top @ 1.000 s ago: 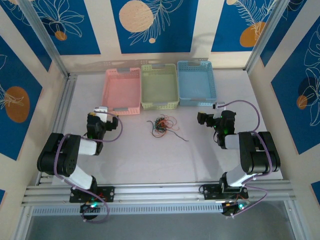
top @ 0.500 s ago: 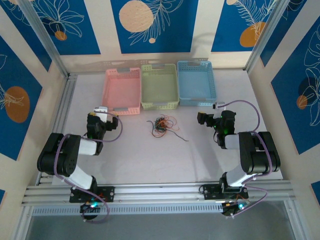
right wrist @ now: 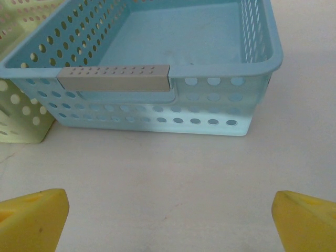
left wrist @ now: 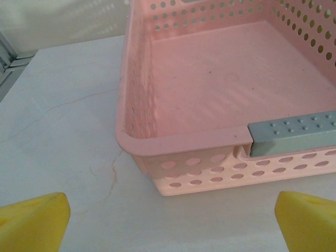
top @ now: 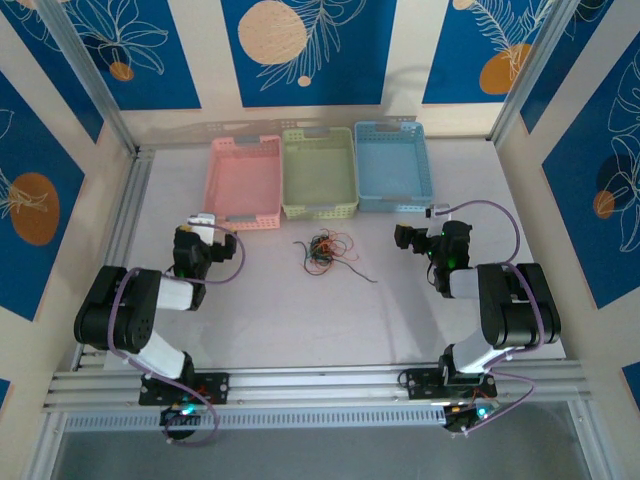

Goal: Untangle the cables

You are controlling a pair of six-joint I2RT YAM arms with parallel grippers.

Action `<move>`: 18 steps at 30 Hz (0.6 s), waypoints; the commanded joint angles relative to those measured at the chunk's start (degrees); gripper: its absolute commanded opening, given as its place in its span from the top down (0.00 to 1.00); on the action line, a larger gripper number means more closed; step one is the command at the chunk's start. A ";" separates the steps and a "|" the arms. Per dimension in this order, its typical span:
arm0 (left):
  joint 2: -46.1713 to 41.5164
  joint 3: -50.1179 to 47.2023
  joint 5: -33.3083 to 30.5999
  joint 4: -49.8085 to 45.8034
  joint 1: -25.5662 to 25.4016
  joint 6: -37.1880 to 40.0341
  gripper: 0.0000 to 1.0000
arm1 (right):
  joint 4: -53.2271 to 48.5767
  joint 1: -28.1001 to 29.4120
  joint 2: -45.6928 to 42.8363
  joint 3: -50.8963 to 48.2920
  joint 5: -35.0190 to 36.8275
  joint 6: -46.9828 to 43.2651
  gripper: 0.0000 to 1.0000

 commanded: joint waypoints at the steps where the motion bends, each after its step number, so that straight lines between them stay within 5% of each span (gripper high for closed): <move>1: -0.33 0.93 1.36 -0.43 0.70 0.05 0.00 | 0.02 -0.27 -0.77 1.10 -1.19 -0.80 0.01; 7: -0.33 0.97 1.41 -0.42 0.85 0.05 0.00 | -0.16 -0.51 -0.77 1.19 -1.85 -0.62 0.01; 13: -5.33 -5.18 -9.32 7.65 -0.67 -1.28 0.00 | 0.81 1.42 -4.23 -0.66 6.42 0.02 0.01; 18: -24.04 -3.54 -16.31 -7.17 -6.98 -0.53 0.00 | -4.53 6.52 -16.51 -2.56 12.19 -3.67 0.01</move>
